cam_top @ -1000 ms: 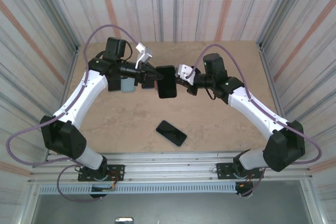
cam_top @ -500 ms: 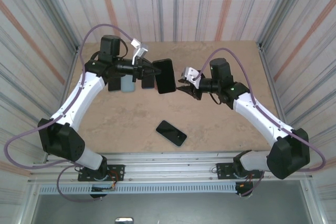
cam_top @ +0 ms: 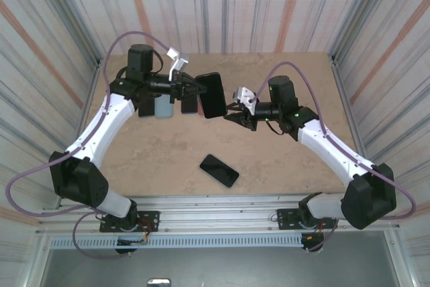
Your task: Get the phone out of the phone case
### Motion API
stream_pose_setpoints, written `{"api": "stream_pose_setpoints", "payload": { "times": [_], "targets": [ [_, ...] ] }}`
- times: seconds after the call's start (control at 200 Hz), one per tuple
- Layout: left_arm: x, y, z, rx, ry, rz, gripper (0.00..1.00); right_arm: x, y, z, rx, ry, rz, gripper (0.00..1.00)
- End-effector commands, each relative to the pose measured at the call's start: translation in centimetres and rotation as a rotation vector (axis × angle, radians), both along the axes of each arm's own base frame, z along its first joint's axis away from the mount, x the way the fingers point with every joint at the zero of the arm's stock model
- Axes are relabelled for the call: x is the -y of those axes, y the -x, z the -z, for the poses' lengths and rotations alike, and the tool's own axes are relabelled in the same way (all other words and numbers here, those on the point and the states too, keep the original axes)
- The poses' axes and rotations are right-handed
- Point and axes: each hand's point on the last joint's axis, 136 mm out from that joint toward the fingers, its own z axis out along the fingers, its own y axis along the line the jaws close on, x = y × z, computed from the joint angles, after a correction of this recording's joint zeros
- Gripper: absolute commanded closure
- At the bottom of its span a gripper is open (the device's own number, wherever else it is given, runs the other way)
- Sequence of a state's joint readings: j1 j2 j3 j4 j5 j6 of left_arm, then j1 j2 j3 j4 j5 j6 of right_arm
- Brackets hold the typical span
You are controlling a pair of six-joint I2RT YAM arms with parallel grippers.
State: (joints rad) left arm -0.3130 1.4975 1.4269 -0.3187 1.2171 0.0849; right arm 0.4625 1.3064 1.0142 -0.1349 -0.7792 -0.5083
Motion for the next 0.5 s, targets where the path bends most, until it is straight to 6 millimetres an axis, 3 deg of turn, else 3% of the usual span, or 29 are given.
{"api": "stream_pose_setpoints", "payload": {
  "times": [0.0,0.496],
  "targets": [
    [-0.3,1.7,-2.6,0.064,0.055,0.053,1.0,-0.3,-0.4,-0.9,-0.014,-0.028,-0.01,0.64],
    [-0.3,2.0,-2.3,0.055,0.063,0.074,1.0,-0.3,-0.1,-2.1,-0.031,-0.074,-0.042,0.65]
  ]
}}
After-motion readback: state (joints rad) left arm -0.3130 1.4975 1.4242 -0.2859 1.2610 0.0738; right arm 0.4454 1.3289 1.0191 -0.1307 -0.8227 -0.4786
